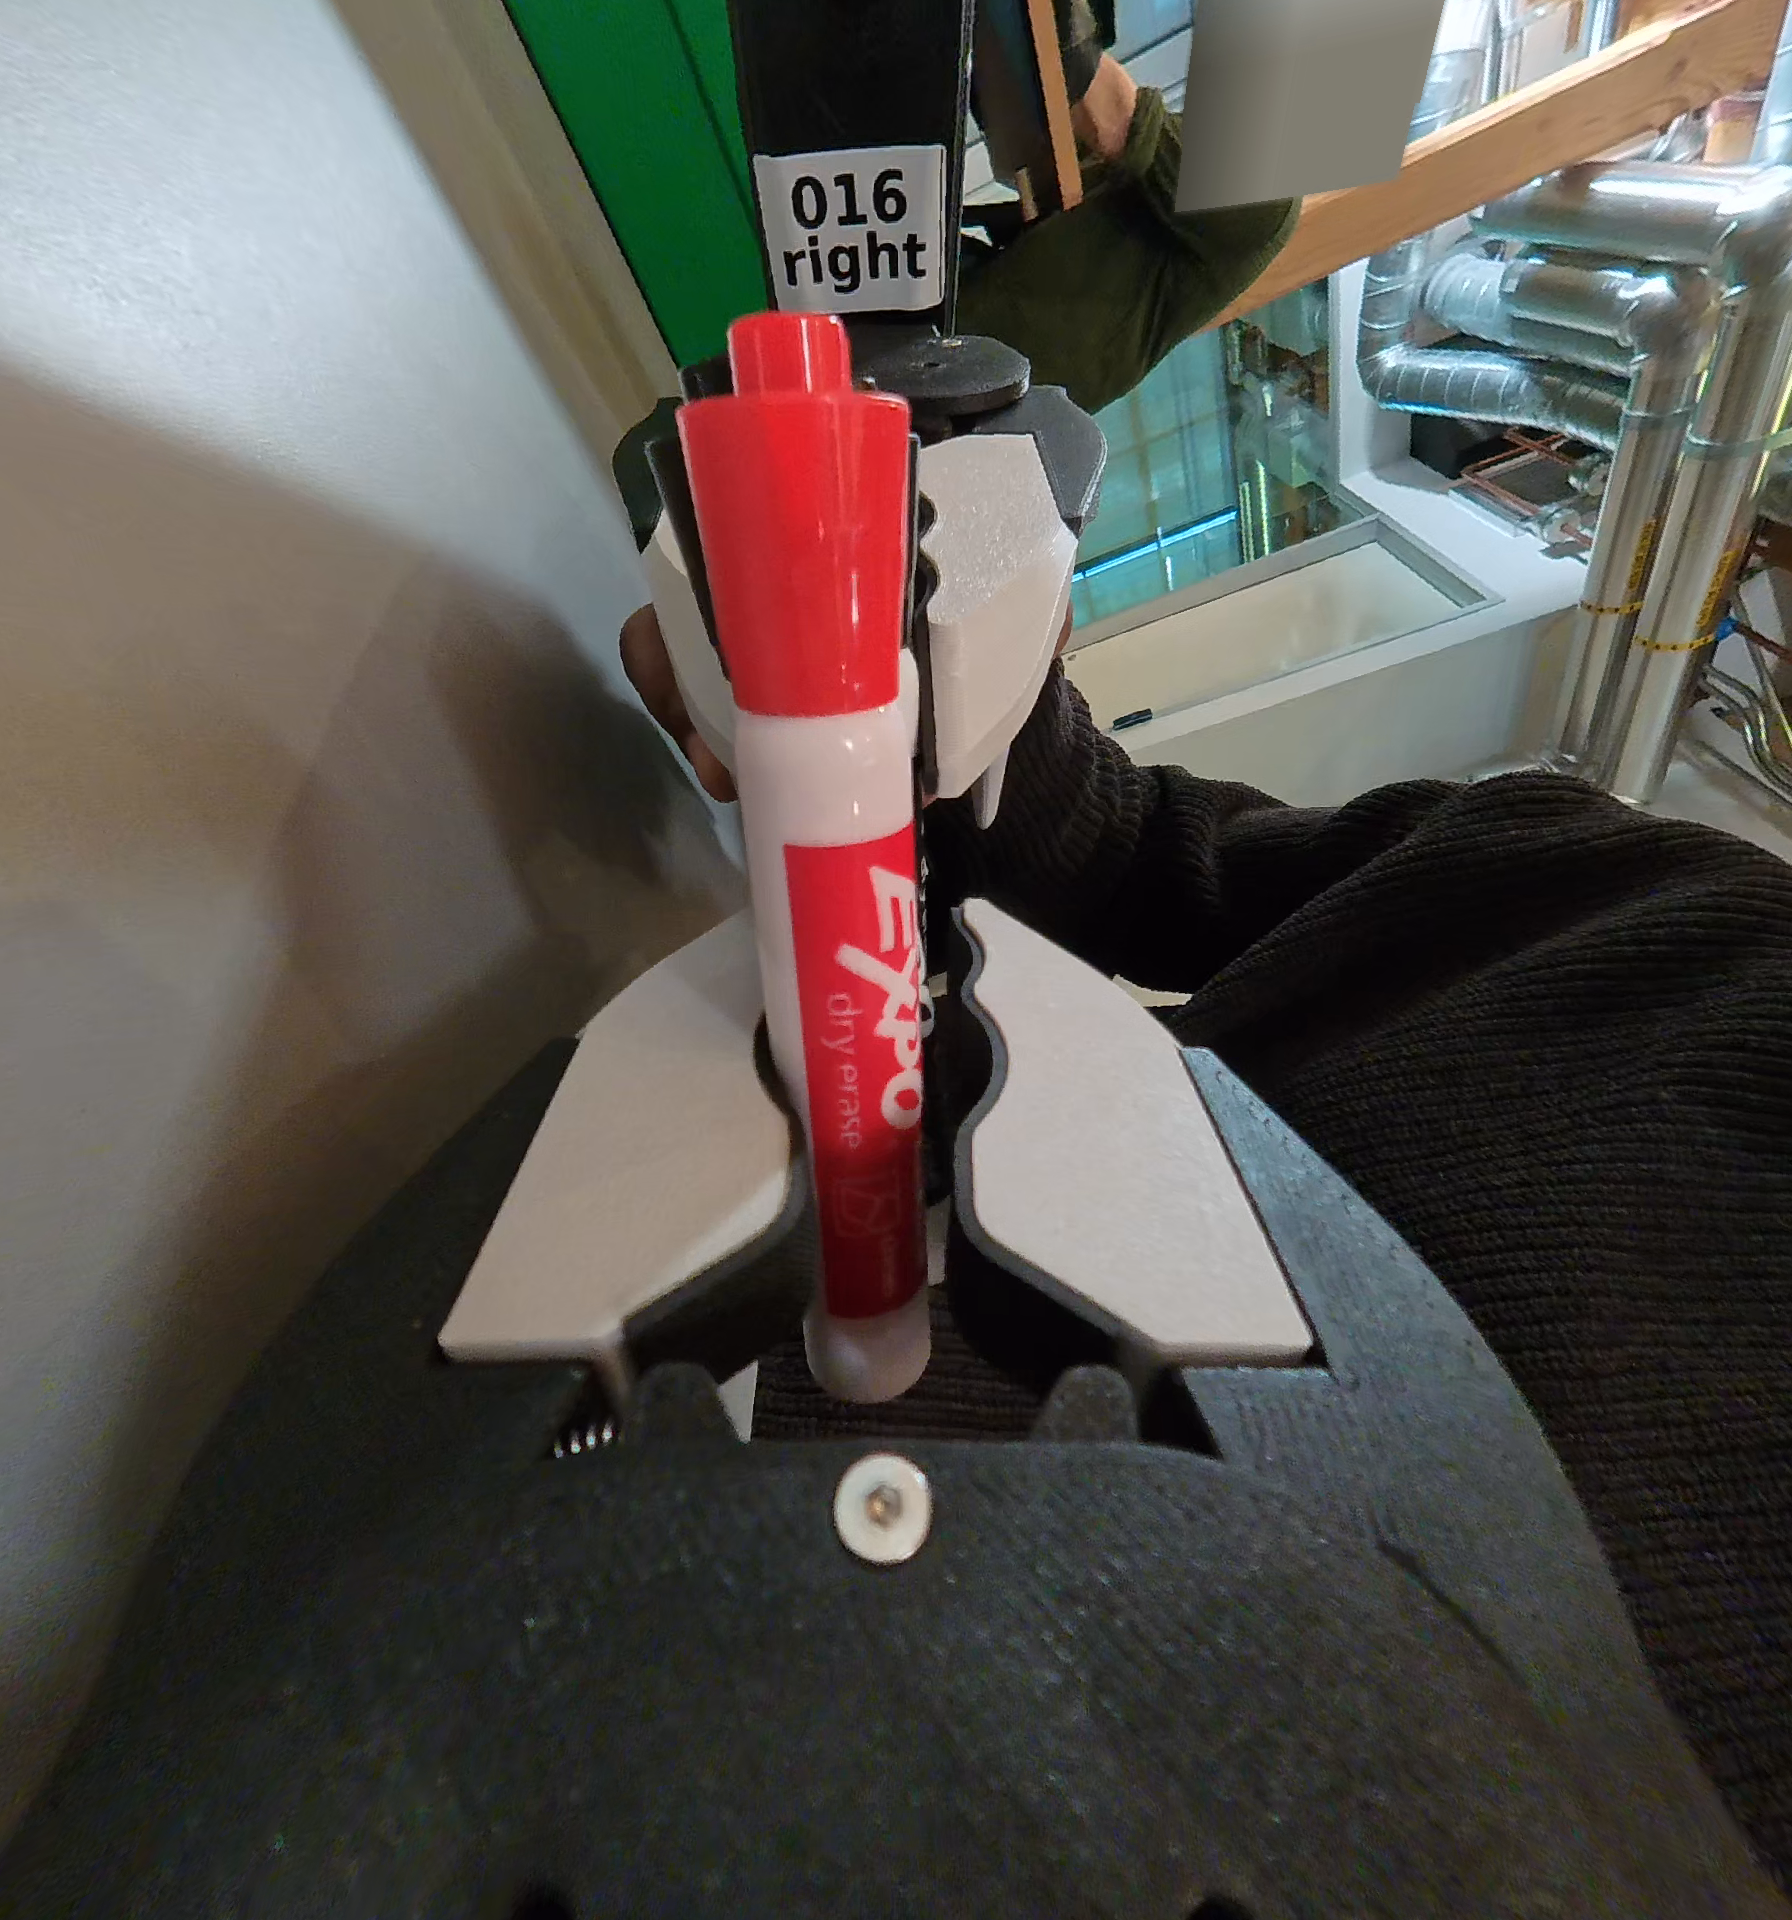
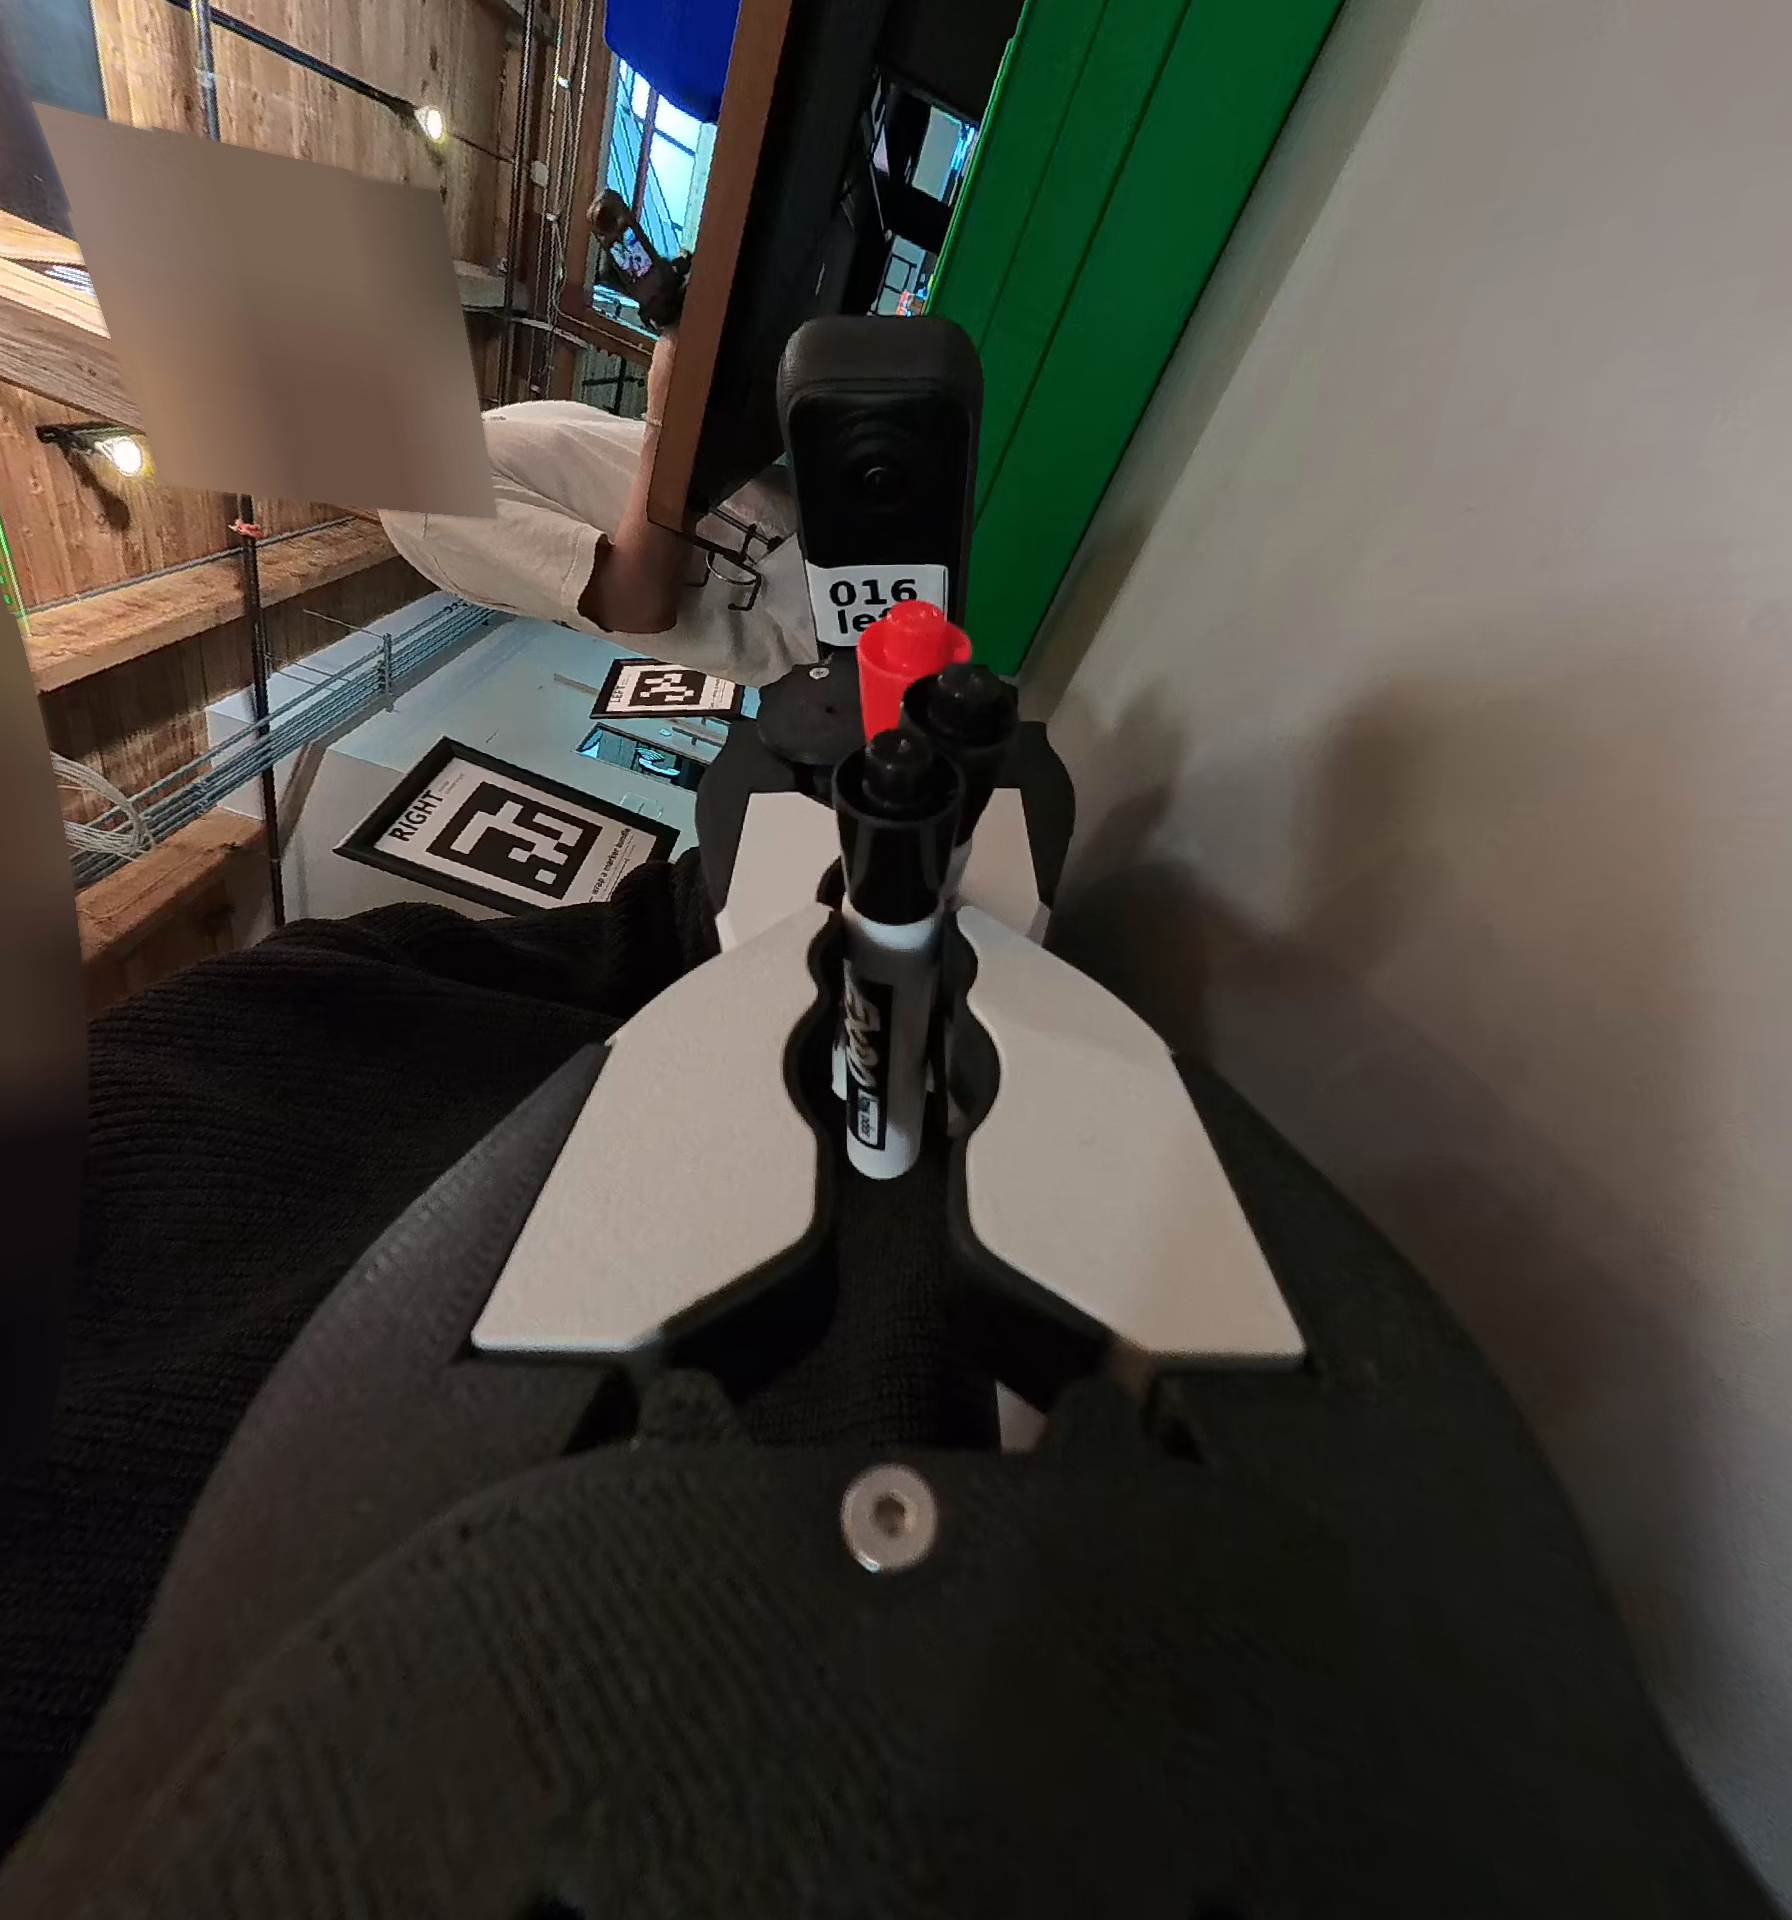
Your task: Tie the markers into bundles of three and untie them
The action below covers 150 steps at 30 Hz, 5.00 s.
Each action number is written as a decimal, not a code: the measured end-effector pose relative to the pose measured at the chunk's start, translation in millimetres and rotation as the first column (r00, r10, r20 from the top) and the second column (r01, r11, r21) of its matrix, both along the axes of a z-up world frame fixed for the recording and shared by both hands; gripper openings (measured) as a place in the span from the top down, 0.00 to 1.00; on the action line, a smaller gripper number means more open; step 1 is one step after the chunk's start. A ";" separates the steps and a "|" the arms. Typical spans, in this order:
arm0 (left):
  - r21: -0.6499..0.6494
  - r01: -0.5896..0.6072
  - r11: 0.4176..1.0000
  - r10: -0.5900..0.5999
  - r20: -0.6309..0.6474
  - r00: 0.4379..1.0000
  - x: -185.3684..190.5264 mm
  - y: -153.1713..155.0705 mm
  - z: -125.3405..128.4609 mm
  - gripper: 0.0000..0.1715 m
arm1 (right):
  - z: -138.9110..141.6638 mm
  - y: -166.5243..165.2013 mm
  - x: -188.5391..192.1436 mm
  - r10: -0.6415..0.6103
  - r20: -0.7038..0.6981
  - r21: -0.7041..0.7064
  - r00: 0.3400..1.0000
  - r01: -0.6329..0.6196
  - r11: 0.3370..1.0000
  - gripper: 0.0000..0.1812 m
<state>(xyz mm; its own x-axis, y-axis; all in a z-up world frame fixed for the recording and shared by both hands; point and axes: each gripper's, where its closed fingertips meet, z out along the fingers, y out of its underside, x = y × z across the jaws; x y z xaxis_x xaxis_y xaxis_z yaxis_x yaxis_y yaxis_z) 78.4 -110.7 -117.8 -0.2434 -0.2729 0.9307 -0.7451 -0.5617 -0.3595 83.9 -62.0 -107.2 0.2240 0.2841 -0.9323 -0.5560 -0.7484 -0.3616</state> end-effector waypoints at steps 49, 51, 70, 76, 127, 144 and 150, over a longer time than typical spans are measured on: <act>-0.058 -0.037 0.998 0.037 0.010 0.999 4.0 2.8 8.3 0.88 | 10.3 15.9 -17.2 -0.062 -0.162 0.038 0.985 0.069 0.997 0.90; -0.059 -0.047 0.997 0.047 0.010 0.999 4.6 4.9 8.8 0.88 | 10.2 15.9 -15.0 -0.068 -0.182 0.024 0.981 0.073 0.997 0.87; 0.144 -0.115 0.983 0.127 -0.079 0.989 8.3 18.5 -19.9 0.89 | -9.4 17.9 20.1 -0.156 0.013 -0.029 0.988 0.157 0.987 0.68; 0.145 -0.166 0.975 0.179 -0.088 0.980 11.2 28.1 -21.9 0.88 | -12.9 16.4 5.8 -0.116 0.022 -0.045 0.993 0.117 0.992 0.69; 0.521 -0.230 0.822 0.300 -0.053 0.952 14.7 34.5 -39.5 0.88 | -14.7 40.3 -8.9 -0.182 0.118 -0.080 0.976 0.192 0.978 0.84; 0.414 -0.126 0.901 0.079 0.128 0.989 8.5 15.1 -8.6 0.87 | 21.2 20.8 -20.2 -0.010 0.044 0.173 0.999 0.003 0.985 0.87; 0.393 -0.116 0.912 0.083 0.102 0.991 8.7 13.0 -10.2 0.87 | 19.2 19.5 -22.1 -0.003 0.101 0.181 0.995 -0.015 0.983 0.88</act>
<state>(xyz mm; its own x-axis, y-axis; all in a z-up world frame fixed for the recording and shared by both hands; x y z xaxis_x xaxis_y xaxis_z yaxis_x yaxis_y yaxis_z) 87.1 -97.8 -128.0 -0.2656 -0.6426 0.7187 -0.6518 -0.4296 -0.6250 61.8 -42.5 -88.1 0.3113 0.4483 -0.8379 -0.5058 -0.6683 -0.5454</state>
